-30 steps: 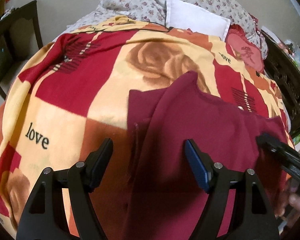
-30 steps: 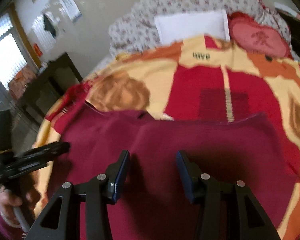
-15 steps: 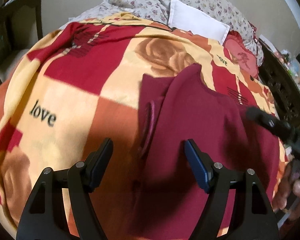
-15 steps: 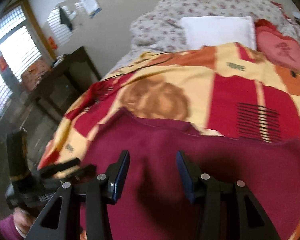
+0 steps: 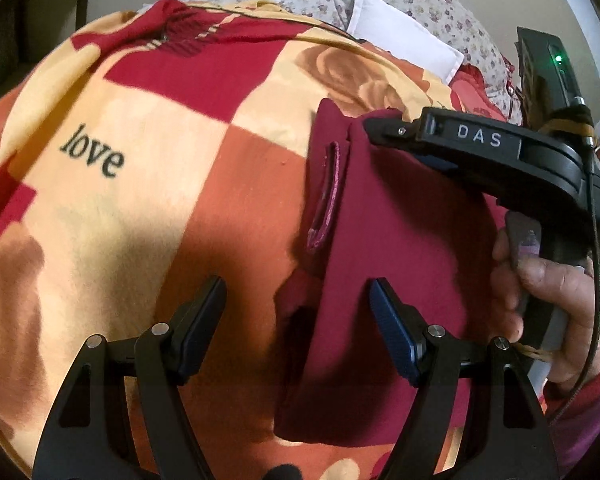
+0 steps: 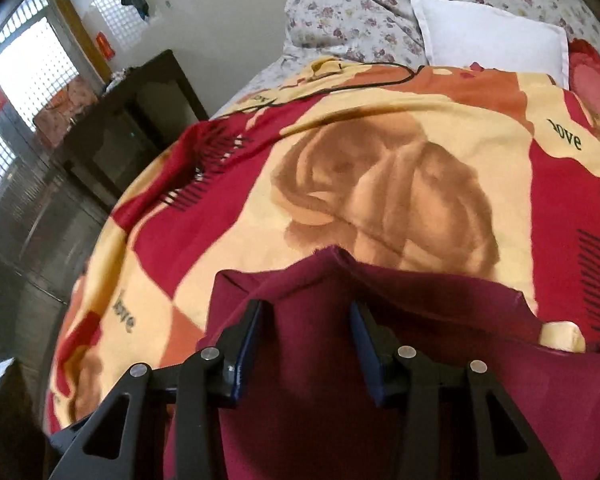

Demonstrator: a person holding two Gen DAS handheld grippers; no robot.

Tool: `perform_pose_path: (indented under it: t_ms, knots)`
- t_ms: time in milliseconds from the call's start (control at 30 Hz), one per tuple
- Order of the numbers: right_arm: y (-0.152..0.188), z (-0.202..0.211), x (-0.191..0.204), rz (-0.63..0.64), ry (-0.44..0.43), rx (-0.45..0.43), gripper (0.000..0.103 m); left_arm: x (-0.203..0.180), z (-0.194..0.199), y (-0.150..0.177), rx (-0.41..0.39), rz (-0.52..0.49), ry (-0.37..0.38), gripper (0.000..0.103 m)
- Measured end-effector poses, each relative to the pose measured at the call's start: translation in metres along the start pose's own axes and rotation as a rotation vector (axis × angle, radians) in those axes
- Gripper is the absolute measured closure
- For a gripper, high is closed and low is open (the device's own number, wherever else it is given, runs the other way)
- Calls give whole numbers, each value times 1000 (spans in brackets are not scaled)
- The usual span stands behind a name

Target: Fold small clothes

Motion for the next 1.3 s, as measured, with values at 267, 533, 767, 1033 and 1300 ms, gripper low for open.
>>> perform_pose_path:
  t_ms: [267,533,767,1033,1300]
  knots:
    - [-3,-1,-7,-45,-29,41,59,1,-1,2,-8,-1,-3,28]
    - [0,9,-2,-54,1,32,57,2,-1,3,-5,-7,-2,28]
    - [7,25,11,-37,-10,37,43,3,0,5,-8,-1,8,28]
    - [4,17,25,-40,-7,60,33,16,8,12,-25,46,103,28]
    - [4,-9,49,135,166,111,19,10,6,14,-48,0,84,27]
Point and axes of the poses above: each gripper's, at about its wrist camera, not at the fingertips, and z roughly against the way its jaws point, x to its left, y to its underside, the point moved 5 cm from there along -z, roughly the way its jaws point, and after that the axes turned 1 degree about -x, right-handed, at the moved point
